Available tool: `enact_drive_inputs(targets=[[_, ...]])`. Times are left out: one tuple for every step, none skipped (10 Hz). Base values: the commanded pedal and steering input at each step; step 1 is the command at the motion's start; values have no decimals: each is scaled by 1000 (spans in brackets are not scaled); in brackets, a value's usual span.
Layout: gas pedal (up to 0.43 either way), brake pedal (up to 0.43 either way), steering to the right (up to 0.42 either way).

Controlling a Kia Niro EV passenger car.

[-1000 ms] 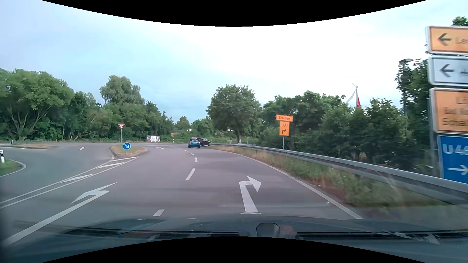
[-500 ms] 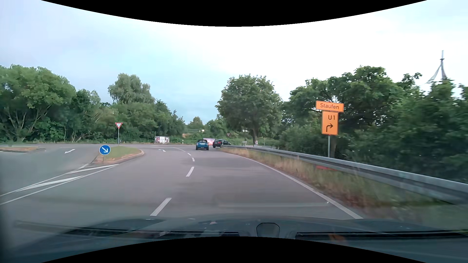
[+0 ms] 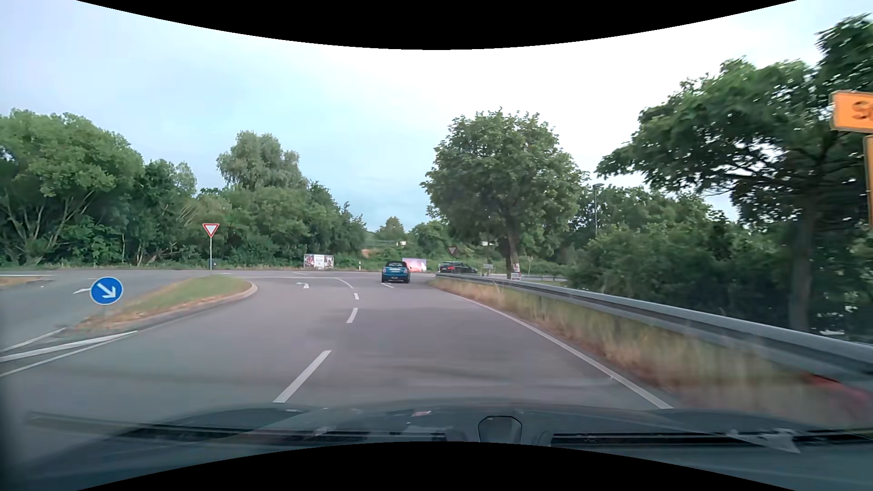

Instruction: Follow the waypoints while adhering to traffic rules and regulations

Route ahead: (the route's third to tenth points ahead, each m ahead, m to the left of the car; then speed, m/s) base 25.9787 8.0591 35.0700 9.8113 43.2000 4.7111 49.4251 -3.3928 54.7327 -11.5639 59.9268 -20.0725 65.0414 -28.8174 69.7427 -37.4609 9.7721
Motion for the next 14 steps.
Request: enact_drive_inputs(targets=[[0,49,-66],[0,85,-66],[0,110,-66],[0,122,-66],[0,128,-66],[0,128,-66],[0,134,-66],[0,140,-66],[0,146,-66],[0,152,-66],[0,159,-66],[0,165,-66],[0,171,-66],[0,183,-66]])
